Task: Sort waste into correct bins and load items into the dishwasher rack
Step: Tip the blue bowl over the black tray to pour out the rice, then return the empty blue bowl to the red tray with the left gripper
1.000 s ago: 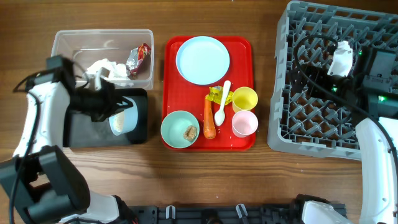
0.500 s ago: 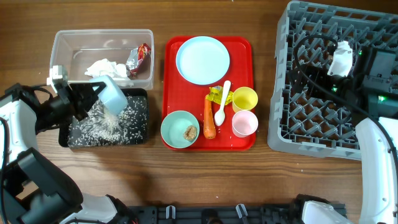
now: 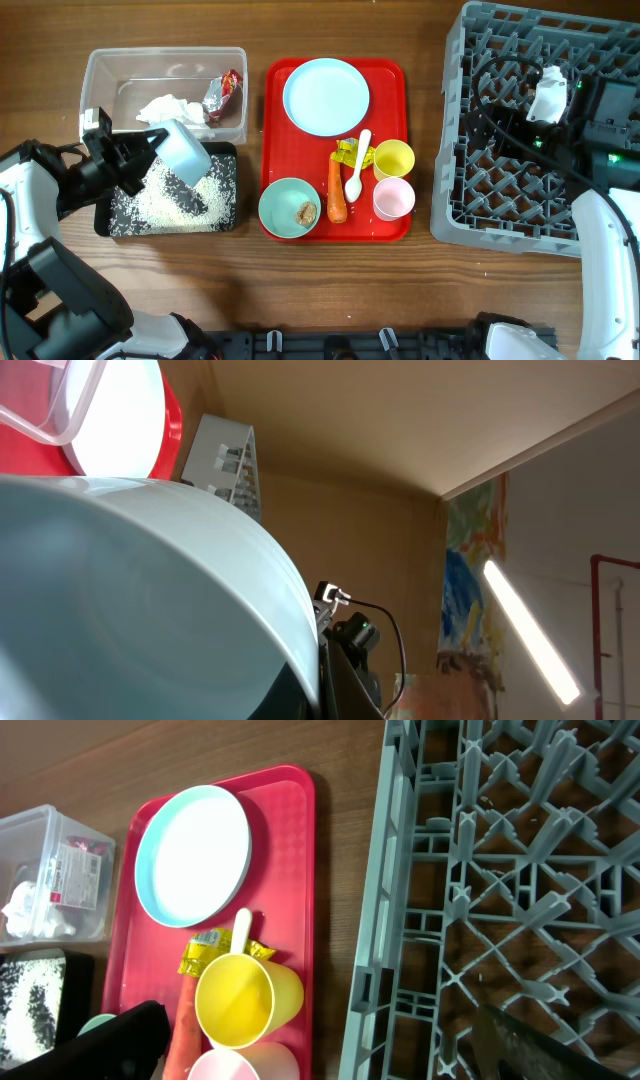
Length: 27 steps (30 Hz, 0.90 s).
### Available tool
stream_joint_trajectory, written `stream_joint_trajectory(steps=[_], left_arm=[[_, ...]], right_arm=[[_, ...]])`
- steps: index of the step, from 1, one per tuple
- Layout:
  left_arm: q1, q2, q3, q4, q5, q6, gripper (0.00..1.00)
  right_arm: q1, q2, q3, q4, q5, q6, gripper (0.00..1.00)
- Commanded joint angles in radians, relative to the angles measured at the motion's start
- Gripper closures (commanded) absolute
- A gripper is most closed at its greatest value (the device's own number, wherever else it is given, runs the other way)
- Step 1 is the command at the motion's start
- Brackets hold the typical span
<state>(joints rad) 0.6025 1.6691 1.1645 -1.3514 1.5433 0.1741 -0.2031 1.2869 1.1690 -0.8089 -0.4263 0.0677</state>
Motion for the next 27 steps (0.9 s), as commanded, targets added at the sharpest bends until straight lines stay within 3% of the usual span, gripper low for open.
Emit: stream_joint_trajectory(steps=[1,7,8,10,14,17,19,21,22,23,24,27], left_arm=[[0.005,0.001,-0.007,-0.004,0.033,0.002,0.96],[-0.007,-0.002,-0.007,-0.087,0.031,0.095,0.96],[-0.007,-0.002,-0.007,-0.042,-0.024,0.151,0.96],[-0.004,-0.002,-0.007,0.037,-0.211,0.116,0.96],[-0.014,-0.005,-0.006,0.024,-0.202,0.134,0.96],[-0.085,-0.027,0.041,0.032,-0.203,0.138,0.96],[-0.222,-0.079,0.125,0.082,-0.229,0.132,0.96],[-0.406,-0.115,0.229,0.187,-0.413,-0.003,0.96],[-0.521,-0.124,0.265,0.273,-0.614,-0.143,0.96],[-0.668,-0.127,0.279,0.374,-0.906,-0.303,0.96],[-0.784,-0.121,0.279,0.434,-1.135,-0.383,0.96],[-1.105,-0.030,0.279,0.531,-1.666,-0.476,0.96]], right_arm=[[-0.004,0.005,0.014,-0.003,-0.016,0.012,0.00],[-0.004,0.005,0.014,-0.003,-0.016,0.011,0.00],[-0.004,0.006,0.014,0.000,-0.016,0.011,0.00],[-0.004,0.006,0.014,-0.001,-0.016,0.011,0.01],[-0.004,0.006,0.014,0.000,-0.016,0.013,0.00],[-0.004,0.006,0.014,0.003,-0.016,0.013,0.00],[-0.004,0.006,0.014,0.004,-0.016,0.014,0.00],[-0.004,0.006,0.014,0.004,-0.016,0.014,0.00],[-0.004,0.006,0.014,0.004,-0.016,0.014,0.00],[-0.004,0.006,0.014,0.003,-0.016,0.014,0.00],[-0.004,0.006,0.014,0.003,-0.016,0.014,0.00],[-0.004,0.006,0.014,-0.001,-0.016,0.013,0.00]])
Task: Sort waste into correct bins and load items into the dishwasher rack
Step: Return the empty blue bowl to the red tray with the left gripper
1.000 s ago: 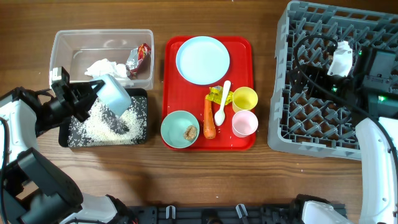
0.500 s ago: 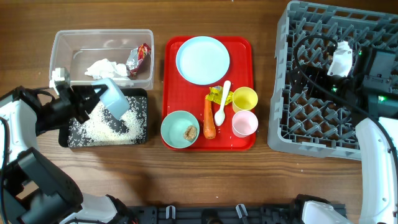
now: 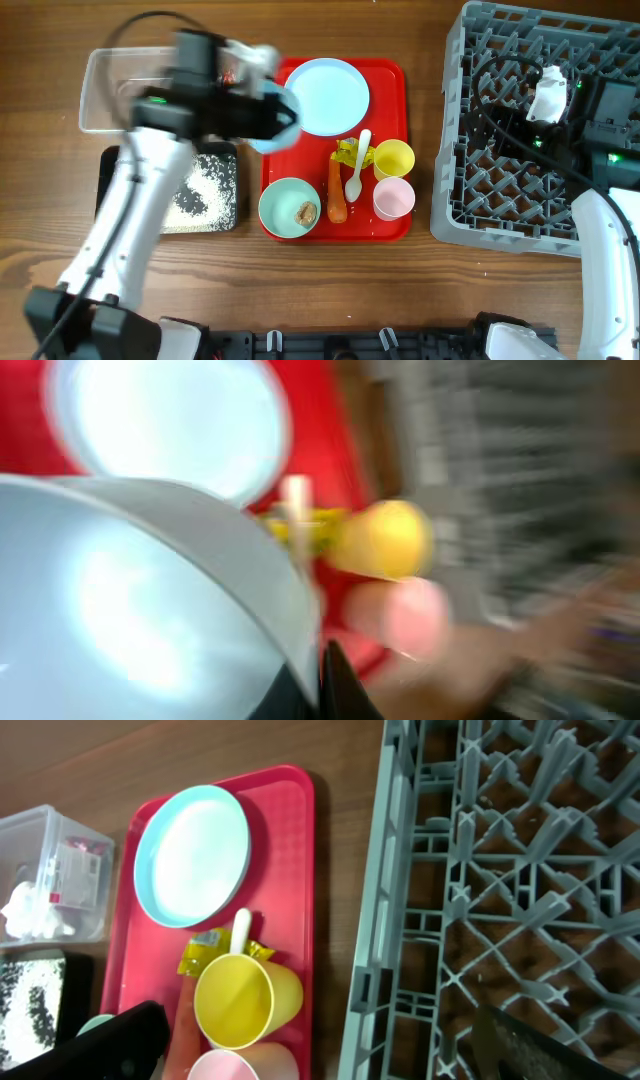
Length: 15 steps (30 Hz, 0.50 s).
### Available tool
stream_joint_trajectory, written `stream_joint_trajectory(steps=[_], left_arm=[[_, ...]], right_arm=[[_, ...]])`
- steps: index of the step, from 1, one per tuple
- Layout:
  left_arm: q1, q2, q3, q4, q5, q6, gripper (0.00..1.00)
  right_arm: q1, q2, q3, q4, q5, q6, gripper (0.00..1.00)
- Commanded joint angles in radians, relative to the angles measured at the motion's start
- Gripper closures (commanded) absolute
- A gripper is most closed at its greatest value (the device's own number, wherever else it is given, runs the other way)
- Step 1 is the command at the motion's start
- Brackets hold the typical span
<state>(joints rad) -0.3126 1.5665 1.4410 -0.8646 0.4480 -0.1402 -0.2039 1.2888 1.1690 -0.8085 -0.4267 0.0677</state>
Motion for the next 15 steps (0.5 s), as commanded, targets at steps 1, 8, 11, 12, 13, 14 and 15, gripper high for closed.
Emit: stream_joint_trajectory(steps=[1,8,11,12,13,14,15], left_arm=[[-0.242,0.110,0.003,0.061,-0.608,-0.160,0.96],[-0.318,0.373,0.003,0.109,-0.688,-0.163,0.96],[-0.320,0.399,0.002,0.126,-0.651,-0.164,0.96],[-0.320,0.399,0.002,0.125,-0.639,-0.164,0.96],[-0.320,0.399,0.002,0.123,-0.640,-0.163,0.92],[-0.320,0.399,0.002,0.113,-0.640,-0.163,0.68],[-0.320,0.399,0.002,0.104,-0.640,-0.163,0.59]], right_arm=[[-0.003,0.004,0.014,-0.001,-0.016,0.013,0.00],[-0.003,0.004,0.014,-0.007,-0.015,0.013,0.00],[-0.003,0.004,0.014,-0.008,-0.015,0.013,0.00],[-0.003,0.004,0.014,-0.007,-0.015,0.013,0.00],[-0.003,0.003,0.014,-0.007,-0.015,0.013,0.00],[-0.003,0.004,0.014,-0.008,-0.015,0.013,0.00],[-0.003,0.004,0.014,-0.008,-0.015,0.013,0.00]])
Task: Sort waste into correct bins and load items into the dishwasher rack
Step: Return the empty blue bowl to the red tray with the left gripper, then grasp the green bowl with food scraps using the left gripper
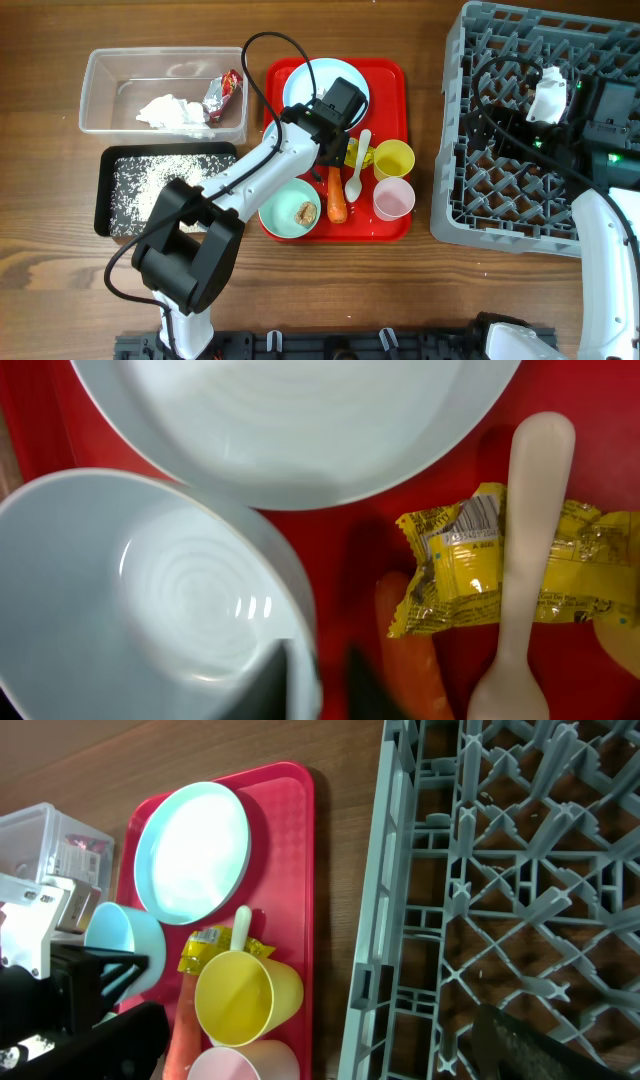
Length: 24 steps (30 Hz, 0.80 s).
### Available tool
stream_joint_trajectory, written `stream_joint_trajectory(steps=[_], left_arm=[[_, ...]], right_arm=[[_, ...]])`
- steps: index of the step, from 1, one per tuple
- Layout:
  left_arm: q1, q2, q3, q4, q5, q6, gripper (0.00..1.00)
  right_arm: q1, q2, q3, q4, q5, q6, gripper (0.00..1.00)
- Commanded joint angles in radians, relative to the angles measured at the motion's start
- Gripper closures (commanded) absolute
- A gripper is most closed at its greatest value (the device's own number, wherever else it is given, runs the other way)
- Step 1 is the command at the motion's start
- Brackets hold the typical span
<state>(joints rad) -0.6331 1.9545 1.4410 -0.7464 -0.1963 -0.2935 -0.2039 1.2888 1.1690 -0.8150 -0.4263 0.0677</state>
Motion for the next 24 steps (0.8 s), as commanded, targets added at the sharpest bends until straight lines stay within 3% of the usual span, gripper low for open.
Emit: stream_joint_trajectory(steps=[1,7,8,9,12,16,20,24], left_arm=[[0.003,0.011,0.002,-0.026,0.003,-0.010,0.56],[0.029,-0.013,0.090,-0.202,0.005,-0.010,0.51],[0.024,-0.033,0.157,-0.276,0.006,-0.010,0.48],[0.007,-0.058,0.206,-0.336,0.038,-0.010,0.39],[-0.064,-0.068,0.199,-0.408,0.108,-0.034,0.36],[-0.140,-0.058,0.034,-0.338,0.073,-0.142,0.43],[-0.140,-0.057,-0.113,-0.221,0.062,-0.246,0.61],[-0.140,-0.057,-0.169,-0.158,0.052,-0.270,0.72]], right_arm=[[-0.003,0.004,0.014,-0.002,-0.016,0.011,0.00],[-0.003,0.004,0.014,-0.001,-0.016,0.011,0.00],[-0.003,0.004,0.014,-0.001,-0.016,0.012,0.00],[-0.003,0.004,0.014,-0.001,-0.016,0.011,0.00],[-0.003,0.004,0.014,0.001,-0.016,0.011,0.00],[-0.003,0.004,0.014,0.000,-0.016,0.011,0.00],[-0.003,0.004,0.014,-0.001,-0.016,0.012,0.00],[-0.003,0.004,0.014,-0.002,-0.016,0.011,0.00]])
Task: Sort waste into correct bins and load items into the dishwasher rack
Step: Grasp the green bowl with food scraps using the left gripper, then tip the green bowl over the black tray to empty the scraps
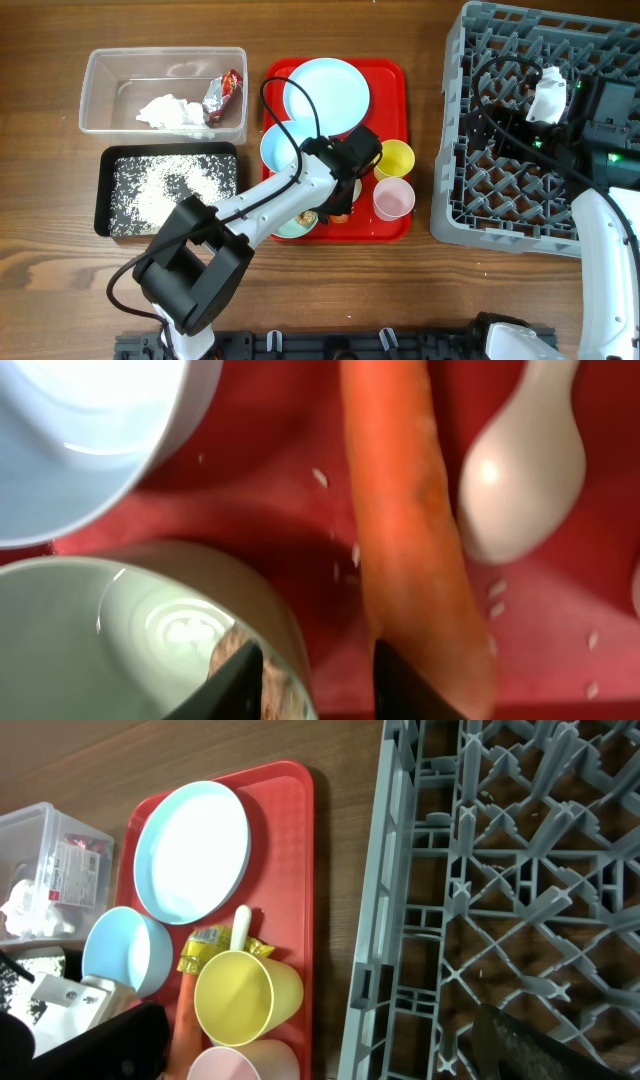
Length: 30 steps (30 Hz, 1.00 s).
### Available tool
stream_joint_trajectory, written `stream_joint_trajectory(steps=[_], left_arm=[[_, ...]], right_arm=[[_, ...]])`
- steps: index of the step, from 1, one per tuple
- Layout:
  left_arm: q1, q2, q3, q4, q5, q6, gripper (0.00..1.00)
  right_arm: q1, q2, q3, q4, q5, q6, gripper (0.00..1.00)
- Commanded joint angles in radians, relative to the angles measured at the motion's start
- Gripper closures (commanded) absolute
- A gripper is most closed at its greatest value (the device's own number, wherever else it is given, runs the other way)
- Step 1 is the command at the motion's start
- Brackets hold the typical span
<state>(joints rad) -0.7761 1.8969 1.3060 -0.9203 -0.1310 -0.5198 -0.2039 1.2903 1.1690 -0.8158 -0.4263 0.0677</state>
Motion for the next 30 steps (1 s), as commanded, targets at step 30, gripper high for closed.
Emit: stream_joint_trajectory(steps=[30], left_arm=[[1.251,-0.409,-0.178,-0.194,1.253,0.728,0.96]], right_arm=[[-0.003,0.002,0.014,0.000,-0.016,0.012,0.00]])
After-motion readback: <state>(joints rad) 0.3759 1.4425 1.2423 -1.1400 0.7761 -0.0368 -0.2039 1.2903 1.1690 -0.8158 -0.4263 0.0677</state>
